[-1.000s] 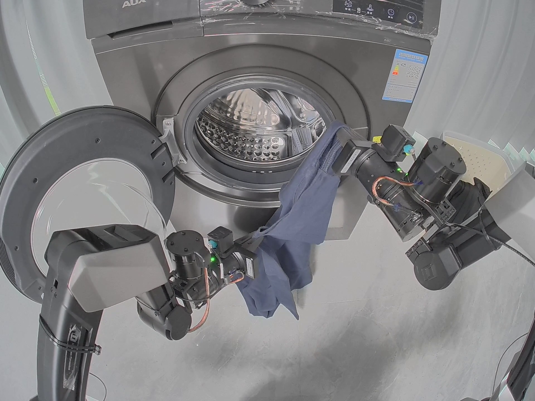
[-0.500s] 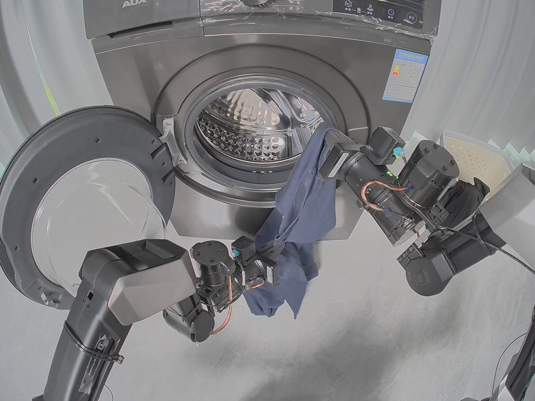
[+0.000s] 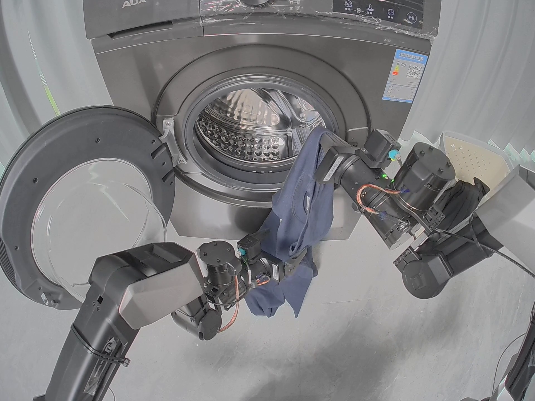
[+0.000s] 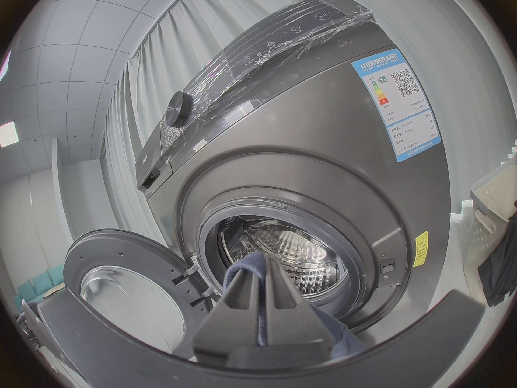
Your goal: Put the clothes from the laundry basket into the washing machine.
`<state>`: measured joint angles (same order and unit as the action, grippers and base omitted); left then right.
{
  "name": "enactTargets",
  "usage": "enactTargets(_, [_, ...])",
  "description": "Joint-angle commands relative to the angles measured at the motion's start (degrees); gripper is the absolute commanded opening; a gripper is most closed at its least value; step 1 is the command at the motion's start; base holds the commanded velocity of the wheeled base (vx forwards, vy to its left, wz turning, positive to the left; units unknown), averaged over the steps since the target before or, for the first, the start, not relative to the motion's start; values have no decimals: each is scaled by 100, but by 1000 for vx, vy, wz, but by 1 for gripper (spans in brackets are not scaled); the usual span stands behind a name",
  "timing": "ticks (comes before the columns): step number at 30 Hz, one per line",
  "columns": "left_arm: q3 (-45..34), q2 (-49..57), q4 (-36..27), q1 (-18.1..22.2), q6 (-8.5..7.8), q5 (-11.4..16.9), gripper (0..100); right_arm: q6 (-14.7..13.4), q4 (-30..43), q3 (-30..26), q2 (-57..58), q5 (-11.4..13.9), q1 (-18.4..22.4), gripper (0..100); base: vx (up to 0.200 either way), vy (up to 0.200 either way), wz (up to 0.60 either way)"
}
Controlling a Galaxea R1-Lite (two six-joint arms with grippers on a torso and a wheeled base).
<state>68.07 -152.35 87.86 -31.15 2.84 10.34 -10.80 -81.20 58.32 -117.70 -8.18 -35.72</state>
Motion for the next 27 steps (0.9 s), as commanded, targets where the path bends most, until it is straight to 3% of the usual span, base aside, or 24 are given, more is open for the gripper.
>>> enactTargets(1, [83, -76, -14, -23, 6, -5, 100, -1, -1, -5, -25, 1, -5, 0, 0, 0, 0])
enactTargets(11, [-356, -67, -93, -102, -38, 12, 100, 17, 34, 127, -34, 1, 39, 0, 0, 0, 0])
enactTargets(25, [707, -436, -542, -85, -47, -102, 100, -1, 17, 101, -34, -8, -5, 0, 0, 0, 0])
enactTargets(27, [874, -480, -542, -76, -56, -216, 100, -1, 8, 101, -34, -8, -5, 0, 0, 0, 0])
